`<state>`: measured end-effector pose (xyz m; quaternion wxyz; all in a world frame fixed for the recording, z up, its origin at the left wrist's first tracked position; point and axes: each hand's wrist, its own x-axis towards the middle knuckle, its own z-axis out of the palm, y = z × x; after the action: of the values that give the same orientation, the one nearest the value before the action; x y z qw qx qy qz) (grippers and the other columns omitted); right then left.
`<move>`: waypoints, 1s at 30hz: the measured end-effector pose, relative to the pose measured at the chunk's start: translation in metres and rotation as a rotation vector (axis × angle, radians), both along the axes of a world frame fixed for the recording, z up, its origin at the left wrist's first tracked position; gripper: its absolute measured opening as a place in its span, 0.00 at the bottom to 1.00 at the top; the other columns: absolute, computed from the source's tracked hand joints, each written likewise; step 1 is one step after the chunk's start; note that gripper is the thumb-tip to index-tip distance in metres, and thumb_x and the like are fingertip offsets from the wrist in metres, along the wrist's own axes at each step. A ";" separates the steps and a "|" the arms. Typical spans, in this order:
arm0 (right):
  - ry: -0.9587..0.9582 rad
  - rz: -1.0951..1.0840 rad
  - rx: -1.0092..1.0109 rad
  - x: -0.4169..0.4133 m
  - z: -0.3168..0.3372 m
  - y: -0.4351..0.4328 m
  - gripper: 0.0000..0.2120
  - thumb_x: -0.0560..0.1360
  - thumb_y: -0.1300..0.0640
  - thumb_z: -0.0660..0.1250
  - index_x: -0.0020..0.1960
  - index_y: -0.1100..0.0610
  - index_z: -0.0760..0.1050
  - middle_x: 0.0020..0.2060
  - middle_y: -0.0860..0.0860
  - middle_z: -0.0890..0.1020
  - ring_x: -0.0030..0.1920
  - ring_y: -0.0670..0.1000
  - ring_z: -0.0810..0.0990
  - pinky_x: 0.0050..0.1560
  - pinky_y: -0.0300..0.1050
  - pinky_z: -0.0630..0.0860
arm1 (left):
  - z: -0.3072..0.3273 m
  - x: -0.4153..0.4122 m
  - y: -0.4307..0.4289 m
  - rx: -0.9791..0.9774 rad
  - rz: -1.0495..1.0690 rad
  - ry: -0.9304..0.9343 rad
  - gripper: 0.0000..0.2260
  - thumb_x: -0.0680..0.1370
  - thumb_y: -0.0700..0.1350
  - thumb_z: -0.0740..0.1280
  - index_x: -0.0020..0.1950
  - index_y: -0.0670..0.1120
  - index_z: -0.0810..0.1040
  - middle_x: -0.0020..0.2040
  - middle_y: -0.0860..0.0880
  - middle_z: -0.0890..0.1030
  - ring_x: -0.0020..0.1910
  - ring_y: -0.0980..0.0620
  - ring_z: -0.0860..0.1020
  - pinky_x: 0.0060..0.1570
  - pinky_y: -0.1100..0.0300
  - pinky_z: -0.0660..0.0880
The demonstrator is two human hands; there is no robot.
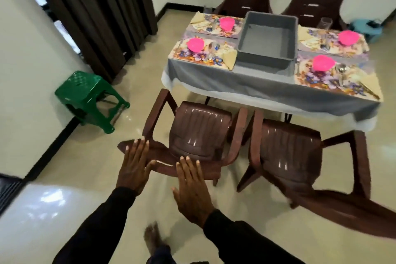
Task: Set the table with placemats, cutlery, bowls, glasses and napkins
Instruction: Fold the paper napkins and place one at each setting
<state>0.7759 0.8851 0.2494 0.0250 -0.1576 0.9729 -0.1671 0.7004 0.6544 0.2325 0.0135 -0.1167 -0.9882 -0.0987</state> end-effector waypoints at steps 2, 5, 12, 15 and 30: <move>-0.079 -0.119 0.026 0.003 -0.006 -0.030 0.37 0.76 0.46 0.62 0.81 0.60 0.56 0.81 0.58 0.53 0.82 0.59 0.46 0.79 0.65 0.48 | -0.009 -0.015 -0.024 0.011 -0.098 -0.024 0.31 0.86 0.59 0.46 0.82 0.39 0.60 0.83 0.42 0.58 0.83 0.42 0.55 0.78 0.37 0.56; -0.130 -0.279 0.047 0.002 -0.006 -0.053 0.43 0.66 0.53 0.65 0.80 0.60 0.58 0.81 0.58 0.51 0.82 0.59 0.45 0.79 0.66 0.46 | -0.016 -0.019 -0.042 -0.048 -0.284 0.019 0.30 0.86 0.58 0.50 0.81 0.39 0.61 0.83 0.42 0.57 0.82 0.41 0.57 0.76 0.36 0.60; -0.177 -0.322 0.086 -0.006 0.000 -0.061 0.49 0.60 0.61 0.62 0.81 0.61 0.54 0.82 0.55 0.53 0.82 0.57 0.46 0.77 0.67 0.53 | -0.008 -0.025 -0.047 0.015 -0.344 -0.013 0.30 0.86 0.58 0.52 0.82 0.40 0.59 0.84 0.43 0.56 0.83 0.42 0.56 0.77 0.36 0.58; -0.197 -0.313 0.122 -0.009 0.001 -0.058 0.50 0.60 0.61 0.62 0.81 0.61 0.54 0.82 0.55 0.53 0.82 0.56 0.46 0.77 0.67 0.54 | -0.011 -0.026 -0.042 0.023 -0.332 -0.037 0.31 0.86 0.59 0.51 0.82 0.40 0.59 0.84 0.42 0.56 0.83 0.42 0.55 0.77 0.35 0.58; 0.013 -0.363 -0.034 -0.019 0.004 -0.056 0.50 0.59 0.58 0.68 0.80 0.62 0.58 0.82 0.53 0.54 0.82 0.55 0.51 0.76 0.70 0.54 | 0.003 -0.046 -0.041 -0.002 -0.339 -0.105 0.36 0.84 0.66 0.46 0.83 0.42 0.55 0.85 0.43 0.51 0.83 0.43 0.52 0.78 0.38 0.56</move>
<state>0.7573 0.8287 0.2534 -0.0144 0.0193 0.9826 -0.1841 0.6548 0.6132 0.2355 -0.0550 -0.2761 -0.9539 -0.1044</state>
